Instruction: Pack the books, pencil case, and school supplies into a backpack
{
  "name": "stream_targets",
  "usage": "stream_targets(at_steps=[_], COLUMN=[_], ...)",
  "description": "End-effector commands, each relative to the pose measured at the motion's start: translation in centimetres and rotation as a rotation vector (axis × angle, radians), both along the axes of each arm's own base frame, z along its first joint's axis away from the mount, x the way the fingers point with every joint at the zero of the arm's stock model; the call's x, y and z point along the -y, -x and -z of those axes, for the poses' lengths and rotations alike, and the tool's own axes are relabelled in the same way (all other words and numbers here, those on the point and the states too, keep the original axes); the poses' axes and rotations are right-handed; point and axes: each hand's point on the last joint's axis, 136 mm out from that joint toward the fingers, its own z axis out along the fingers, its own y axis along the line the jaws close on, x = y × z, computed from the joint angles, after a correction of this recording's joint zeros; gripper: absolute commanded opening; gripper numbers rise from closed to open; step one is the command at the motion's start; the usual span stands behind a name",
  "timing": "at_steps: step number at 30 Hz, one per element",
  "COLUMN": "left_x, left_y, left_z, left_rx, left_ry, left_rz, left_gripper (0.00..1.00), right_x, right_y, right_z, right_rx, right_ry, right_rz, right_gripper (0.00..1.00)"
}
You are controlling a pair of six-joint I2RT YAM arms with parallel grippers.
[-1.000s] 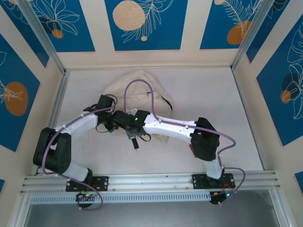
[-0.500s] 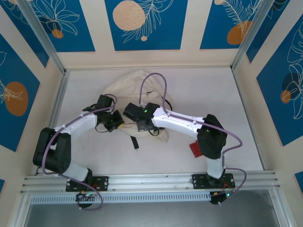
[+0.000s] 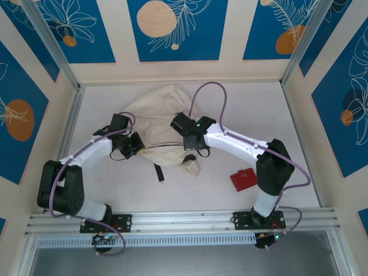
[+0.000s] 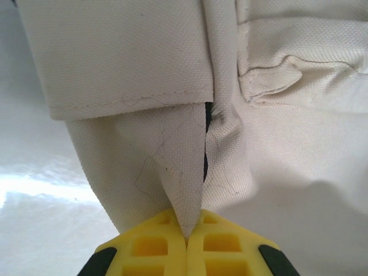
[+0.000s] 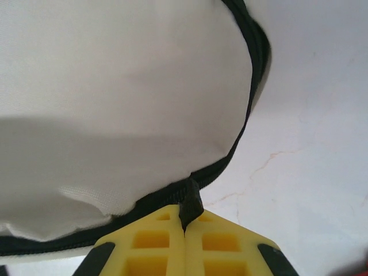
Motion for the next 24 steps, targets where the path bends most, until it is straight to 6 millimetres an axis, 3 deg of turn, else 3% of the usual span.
stream_targets(at_steps=[1,3,8,11,18,24], left_x=[-3.8,-4.4,-5.6,-6.1,-6.1,-3.8], left_y=[-0.2,-0.2,0.9,2.4,5.6,6.2], left_z=[-0.8,-1.4,-3.6,-4.5,-5.3,-4.3], left_rx=[0.023,0.035,0.065,0.060,0.062,0.056], left_ry=[-0.125,-0.130,-0.156,-0.168,-0.099,0.098], left_rz=[-0.049,-0.052,-0.064,-0.076,-0.163,-0.231], left_gripper=[0.00,0.00,0.42,0.59,0.71,0.74], right_x=[-2.1,-5.0,-11.6,-14.9,-20.9,-22.2], right_y=[0.3,1.0,3.0,3.3,2.9,3.2], right_z=[-0.8,-1.0,-1.8,-2.5,-2.4,-2.8], right_rx=[0.001,-0.016,-0.081,-0.094,-0.135,-0.136], right_ry=[-0.073,-0.177,-0.422,-0.520,-0.627,-0.651], right_rz=[-0.203,-0.310,-0.486,-0.538,-0.588,-0.593], right_gripper=[0.00,0.00,0.00,0.00,0.00,0.00])
